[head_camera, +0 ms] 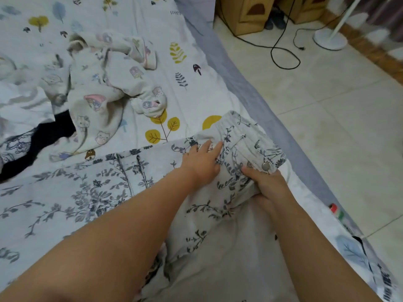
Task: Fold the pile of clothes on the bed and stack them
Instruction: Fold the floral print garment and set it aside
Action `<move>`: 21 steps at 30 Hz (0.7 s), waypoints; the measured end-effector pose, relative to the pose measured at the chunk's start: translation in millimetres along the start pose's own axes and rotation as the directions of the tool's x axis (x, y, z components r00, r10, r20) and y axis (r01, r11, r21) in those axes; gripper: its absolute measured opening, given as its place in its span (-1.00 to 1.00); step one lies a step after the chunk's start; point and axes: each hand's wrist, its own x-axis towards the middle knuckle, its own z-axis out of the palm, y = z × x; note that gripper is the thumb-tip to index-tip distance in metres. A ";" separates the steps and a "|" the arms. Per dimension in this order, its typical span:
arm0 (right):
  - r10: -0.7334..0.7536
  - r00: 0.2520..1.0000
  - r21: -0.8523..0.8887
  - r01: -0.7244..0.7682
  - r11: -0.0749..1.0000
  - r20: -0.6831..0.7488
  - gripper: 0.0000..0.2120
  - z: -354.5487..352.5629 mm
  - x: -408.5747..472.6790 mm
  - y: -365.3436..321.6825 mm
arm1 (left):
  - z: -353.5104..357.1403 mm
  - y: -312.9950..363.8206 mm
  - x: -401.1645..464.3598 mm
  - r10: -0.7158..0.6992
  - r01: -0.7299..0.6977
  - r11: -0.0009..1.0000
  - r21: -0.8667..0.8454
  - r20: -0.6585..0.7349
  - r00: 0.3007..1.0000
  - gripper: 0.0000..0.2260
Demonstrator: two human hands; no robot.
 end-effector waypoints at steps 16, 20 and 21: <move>-0.641 0.630 -0.481 0.767 0.424 0.440 -0.63 104.1 -152.3 -2.7 | -128.2 -61.9 -113.4 -0.035 0.031 -0.094 -0.995 0.034 0.999 -0.32; -0.608 0.303 -0.443 0.892 -0.090 0.734 -0.64 136.4 -188.5 36.9 | -142.7 -107.9 -177.8 -0.106 -0.036 -0.100 -0.994 -0.025 0.994 -0.30; -0.574 0.259 -0.416 0.895 -0.159 0.777 -0.65 143.3 -197.5 47.9 | -143.3 -119.3 -195.0 -0.153 -0.037 -0.097 -0.995 -0.021 0.988 -0.29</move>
